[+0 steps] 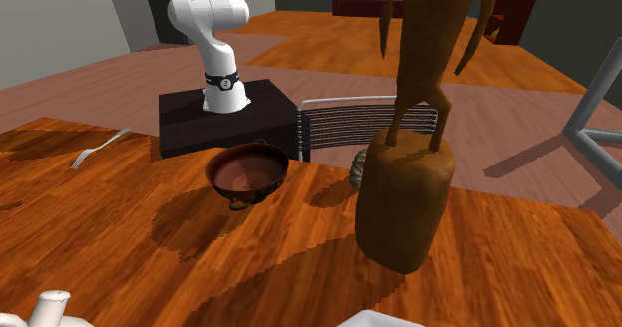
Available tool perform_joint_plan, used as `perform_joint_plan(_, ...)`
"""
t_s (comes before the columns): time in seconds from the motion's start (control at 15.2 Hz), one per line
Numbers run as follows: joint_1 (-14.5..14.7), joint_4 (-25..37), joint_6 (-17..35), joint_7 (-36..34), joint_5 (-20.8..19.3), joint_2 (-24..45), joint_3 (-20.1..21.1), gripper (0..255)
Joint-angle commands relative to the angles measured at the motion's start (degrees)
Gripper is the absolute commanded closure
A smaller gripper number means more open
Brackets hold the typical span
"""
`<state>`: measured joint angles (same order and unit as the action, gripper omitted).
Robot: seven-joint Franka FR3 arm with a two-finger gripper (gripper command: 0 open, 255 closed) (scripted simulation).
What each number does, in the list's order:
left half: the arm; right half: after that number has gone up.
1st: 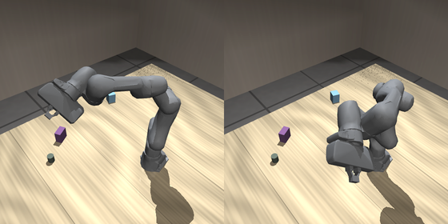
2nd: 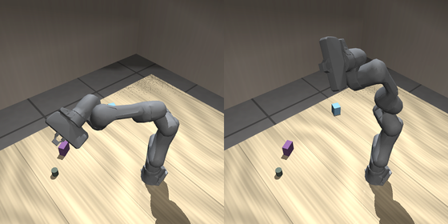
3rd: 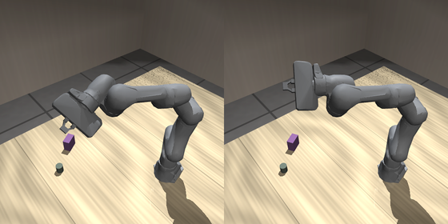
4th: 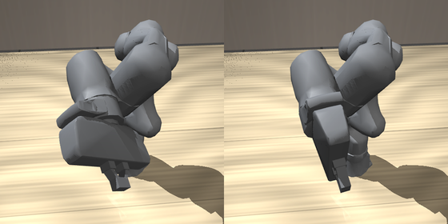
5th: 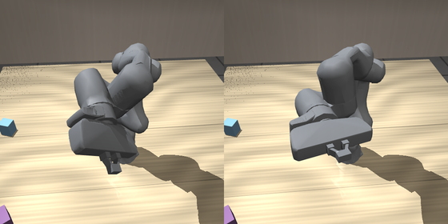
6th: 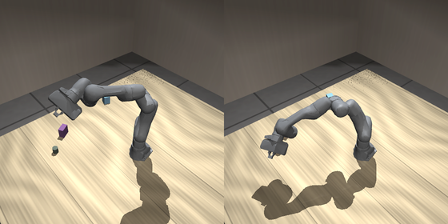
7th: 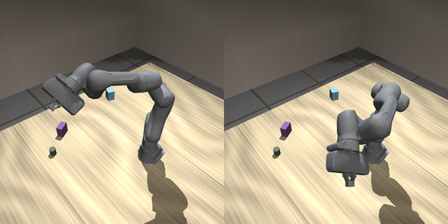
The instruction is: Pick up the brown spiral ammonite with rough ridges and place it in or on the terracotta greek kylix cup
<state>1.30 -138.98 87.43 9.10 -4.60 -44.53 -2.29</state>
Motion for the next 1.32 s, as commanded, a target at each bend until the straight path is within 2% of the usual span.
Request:
perform_joint_plan(0.0,0.00,0.00,0.00,0.00,0.00,0.00,0.00,0)
perform_joint_plan(0.33,0.19,-4.71,7.63,-11.83,4.94,2.01,6.05,0)
perform_joint_plan(0.73,0.27,-6.99,18.10,-25.64,9.77,8.70,13.49,0)
perform_joint_plan(0.99,-0.29,-6.34,25.38,-34.85,11.49,15.52,18.36,0)
perform_joint_plan(1.25,-1.52,-4.00,32.32,-44.47,11.24,23.82,22.96,0)
